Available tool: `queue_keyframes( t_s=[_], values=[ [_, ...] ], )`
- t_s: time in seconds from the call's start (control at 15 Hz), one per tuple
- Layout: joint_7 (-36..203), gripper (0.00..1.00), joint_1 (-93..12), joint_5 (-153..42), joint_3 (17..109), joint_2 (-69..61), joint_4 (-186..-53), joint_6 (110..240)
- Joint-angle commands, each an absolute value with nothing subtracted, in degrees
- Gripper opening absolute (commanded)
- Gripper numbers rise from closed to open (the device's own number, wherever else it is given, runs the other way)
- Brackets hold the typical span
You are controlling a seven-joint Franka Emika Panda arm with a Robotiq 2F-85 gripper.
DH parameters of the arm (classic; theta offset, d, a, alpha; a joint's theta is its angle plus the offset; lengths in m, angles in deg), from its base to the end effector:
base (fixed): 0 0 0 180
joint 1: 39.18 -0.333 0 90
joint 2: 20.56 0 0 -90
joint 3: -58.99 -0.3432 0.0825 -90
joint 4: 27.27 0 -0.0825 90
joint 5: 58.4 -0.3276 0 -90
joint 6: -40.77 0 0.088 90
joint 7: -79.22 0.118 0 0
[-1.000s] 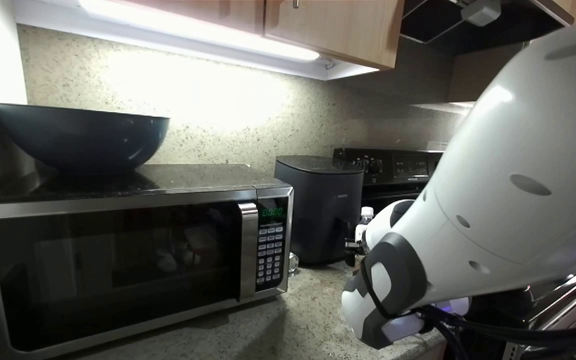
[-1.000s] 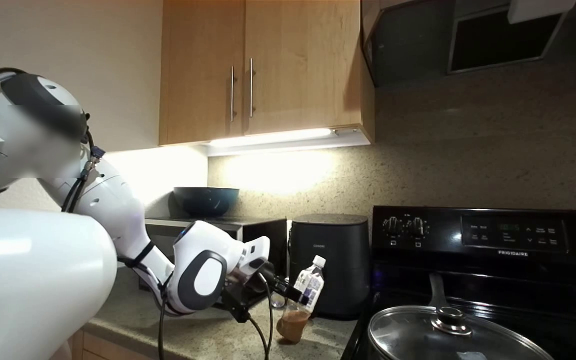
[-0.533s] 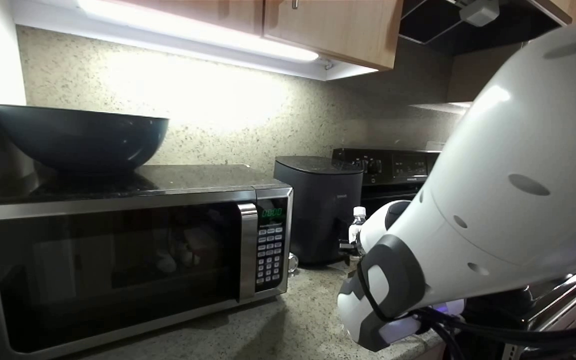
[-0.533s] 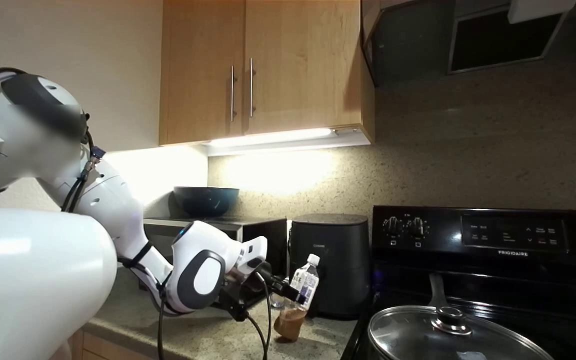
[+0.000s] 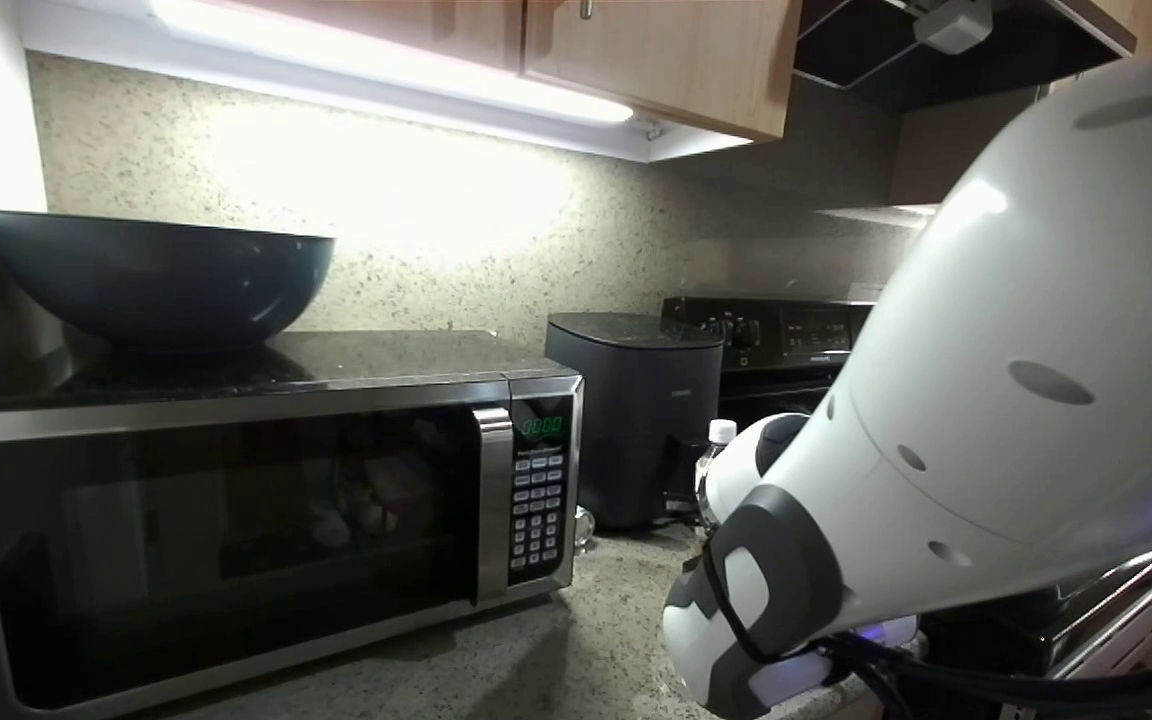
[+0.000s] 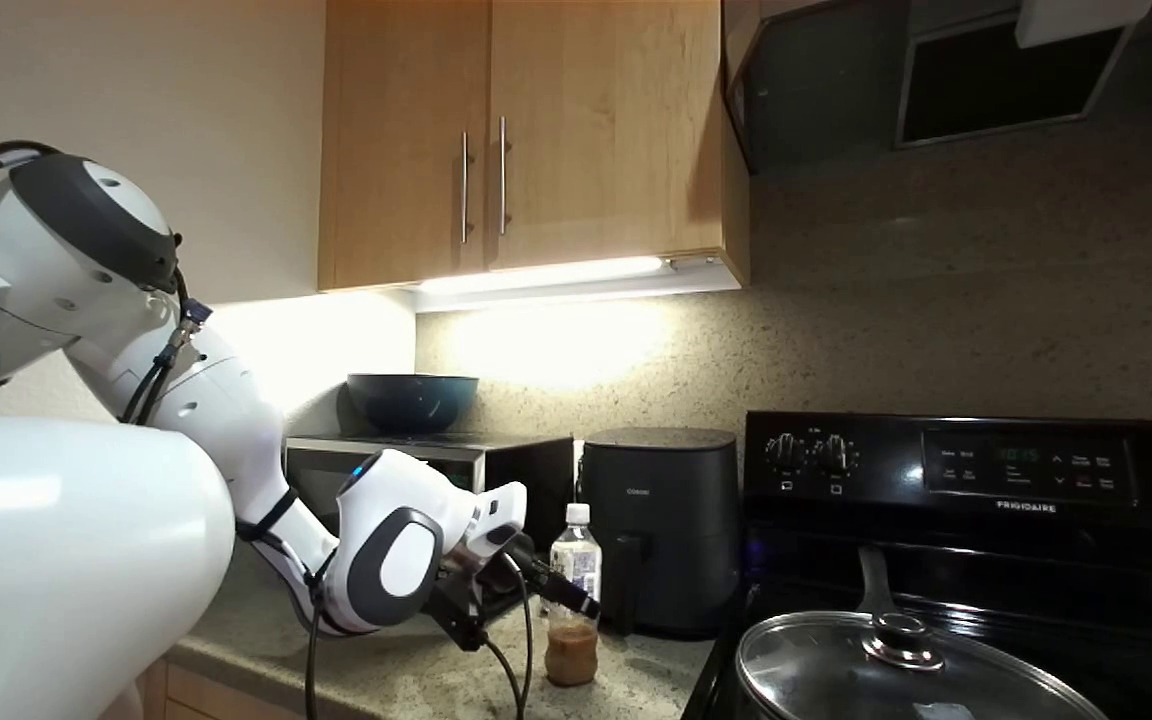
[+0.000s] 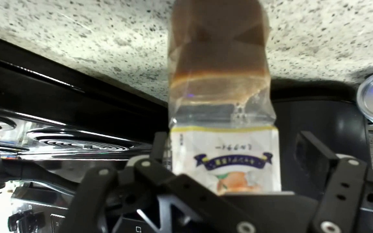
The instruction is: Pick up the bottle and put it on the counter
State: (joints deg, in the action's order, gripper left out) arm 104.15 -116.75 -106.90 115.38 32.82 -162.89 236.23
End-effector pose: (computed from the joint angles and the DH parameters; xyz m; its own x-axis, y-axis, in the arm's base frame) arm 0.4970 0.1397 0.2672 0.4836 -0.2818 0.8287 -0.5298 -0.8479 0.0209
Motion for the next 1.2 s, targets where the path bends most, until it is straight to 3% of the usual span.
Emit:
queue_keyframes(
  t_s=[0.0, 0.87, 1.13],
  values=[
    [101.9, 1.00, -120.2, -106.1, 117.7, 29.0, -165.9, 235.2],
    [102.5, 1.00, -142.1, -109.6, 136.5, 29.6, -174.2, 235.7],
    [103.7, 1.00, -140.8, -108.2, 136.5, 28.2, -172.1, 236.0]
  ],
)
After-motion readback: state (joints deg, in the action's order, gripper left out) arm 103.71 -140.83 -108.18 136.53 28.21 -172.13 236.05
